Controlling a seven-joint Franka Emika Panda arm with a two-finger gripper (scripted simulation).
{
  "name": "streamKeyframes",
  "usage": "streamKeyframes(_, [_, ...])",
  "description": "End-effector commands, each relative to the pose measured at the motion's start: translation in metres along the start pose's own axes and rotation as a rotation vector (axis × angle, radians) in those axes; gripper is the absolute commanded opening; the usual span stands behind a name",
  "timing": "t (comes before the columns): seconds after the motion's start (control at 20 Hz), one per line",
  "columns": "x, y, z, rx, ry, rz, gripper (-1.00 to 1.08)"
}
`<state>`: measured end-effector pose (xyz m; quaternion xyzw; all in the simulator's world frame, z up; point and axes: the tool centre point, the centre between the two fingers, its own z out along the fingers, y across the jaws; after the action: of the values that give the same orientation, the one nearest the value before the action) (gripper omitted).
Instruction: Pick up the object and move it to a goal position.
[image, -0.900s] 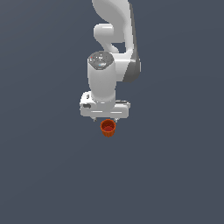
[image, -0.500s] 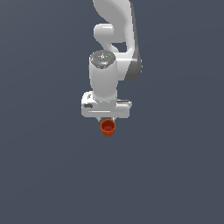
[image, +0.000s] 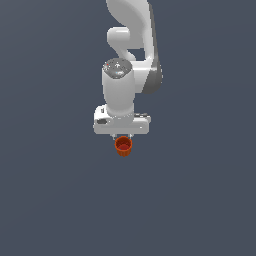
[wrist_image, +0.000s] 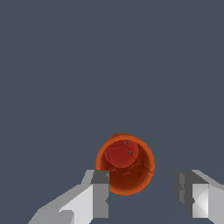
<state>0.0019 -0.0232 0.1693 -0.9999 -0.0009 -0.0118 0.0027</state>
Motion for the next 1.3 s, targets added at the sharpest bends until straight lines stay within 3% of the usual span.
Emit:
streamKeyframes(0.0, [-0.001,-0.001,0.003,0.006,0.006,-0.019,0.28])
streamKeyframes(0.45, [-0.009,-0.009,0.021,0.042,0.051,-0.149,0.28])
streamKeyframes(1.25, [-0.035,-0.025,0.056,0.081,0.193,-0.475,0.28])
